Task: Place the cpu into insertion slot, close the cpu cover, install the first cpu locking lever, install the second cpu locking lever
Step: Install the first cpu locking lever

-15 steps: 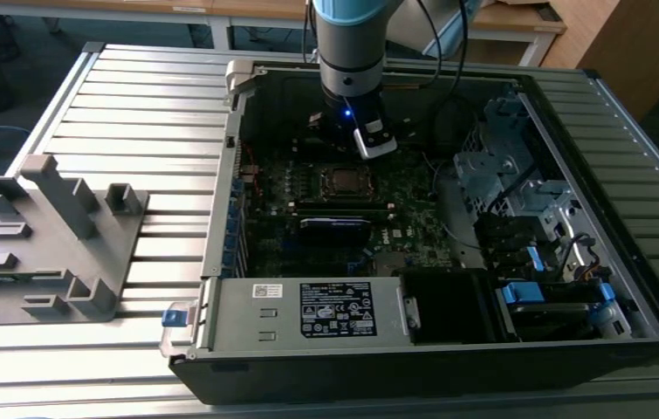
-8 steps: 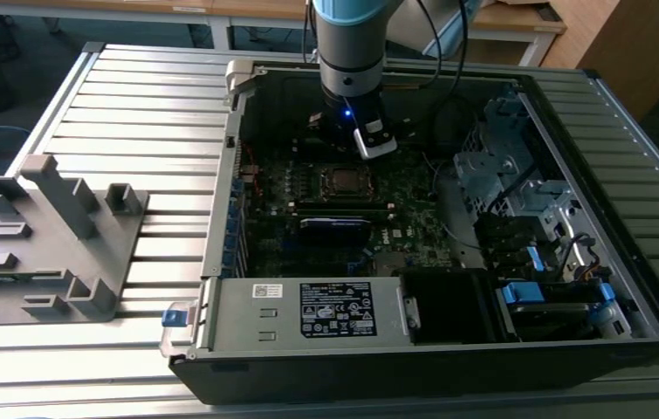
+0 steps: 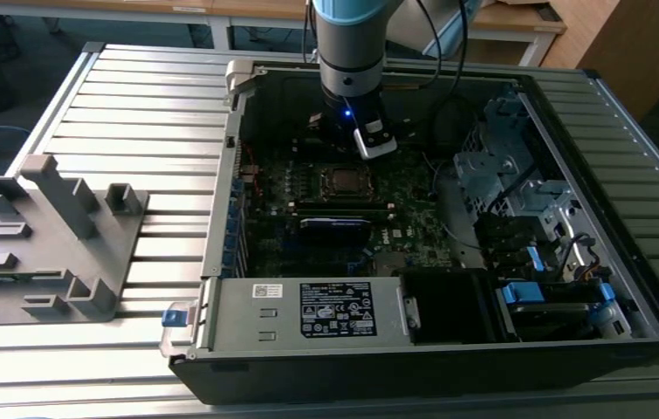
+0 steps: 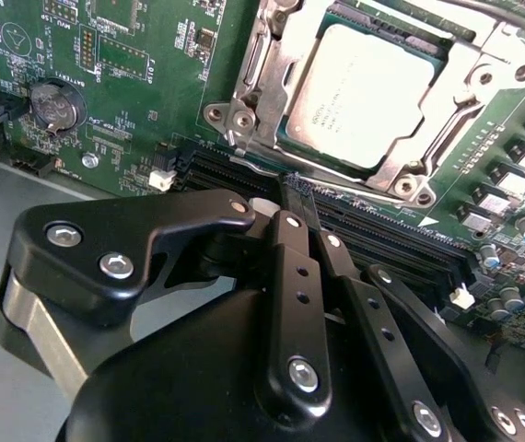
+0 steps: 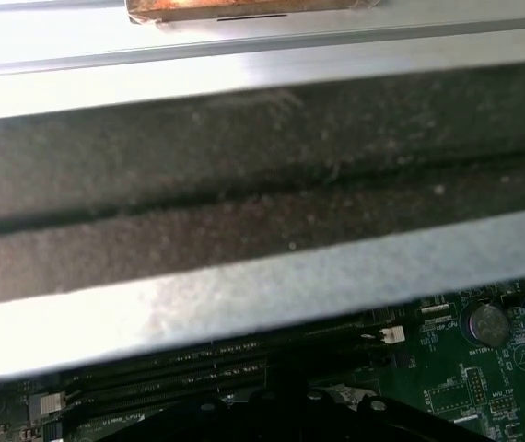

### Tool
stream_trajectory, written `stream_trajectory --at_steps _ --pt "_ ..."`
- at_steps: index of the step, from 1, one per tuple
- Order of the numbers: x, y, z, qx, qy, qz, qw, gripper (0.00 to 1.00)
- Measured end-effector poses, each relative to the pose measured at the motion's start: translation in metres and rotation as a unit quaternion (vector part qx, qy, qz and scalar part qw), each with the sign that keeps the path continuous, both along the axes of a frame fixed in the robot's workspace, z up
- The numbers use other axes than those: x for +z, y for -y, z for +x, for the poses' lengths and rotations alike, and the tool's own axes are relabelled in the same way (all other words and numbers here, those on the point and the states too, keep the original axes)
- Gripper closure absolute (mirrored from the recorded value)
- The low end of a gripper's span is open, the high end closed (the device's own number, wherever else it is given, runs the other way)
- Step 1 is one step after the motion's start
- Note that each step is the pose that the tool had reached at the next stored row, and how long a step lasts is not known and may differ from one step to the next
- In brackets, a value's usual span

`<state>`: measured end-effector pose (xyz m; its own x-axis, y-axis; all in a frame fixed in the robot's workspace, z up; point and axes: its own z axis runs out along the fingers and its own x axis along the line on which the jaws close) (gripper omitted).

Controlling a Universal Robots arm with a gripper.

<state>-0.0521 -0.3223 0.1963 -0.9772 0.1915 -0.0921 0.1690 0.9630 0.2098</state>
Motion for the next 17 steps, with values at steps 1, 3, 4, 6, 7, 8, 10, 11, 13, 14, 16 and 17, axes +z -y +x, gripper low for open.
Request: stream_trajectory --at_steps 1,3,4,6,7,8,10,11,13,14,16,17 --pt "0.0 0.0 0.0 0.0 0.0 -0.0002 1.0 0.89" --pt "0.0 -0.0001 0.0 0.0 0.0 -0.0003 1.0 0.89" --pt "0.0 -0.0002 0.0 0.0 -0.0001 -0.0004 1.0 0.89" --pt "0.0 -0.0004 0.0 0.0 0.0 -0.0003 1.0 0.89" --pt "0.0 -0.0008 0.0 0.0 0.0 -0.0003 1.0 0.89" --pt "0.0 -0.0008 0.0 0.0 0.0 -0.0005 1.0 0.89" --pt "-0.0002 -0.0008 0.0 0.0 0.0 -0.0005 1.0 0.89" --pt "-0.0004 -0.0008 0.0 0.0 0.0002 -0.0005 1.0 0.89" --pt "-0.001 -0.0008 0.0 0.0 0.001 -0.0004 1.0 0.89" --pt "-0.0011 -0.0008 0.0 0.0 0.0012 -0.0005 1.0 0.89" --pt "-0.0011 -0.0008 0.0 0.0 0.0013 -0.0005 1.0 0.89" --pt "-0.0012 -0.0008 0.0 0.0 0.0014 -0.0005 1.0 0.89"
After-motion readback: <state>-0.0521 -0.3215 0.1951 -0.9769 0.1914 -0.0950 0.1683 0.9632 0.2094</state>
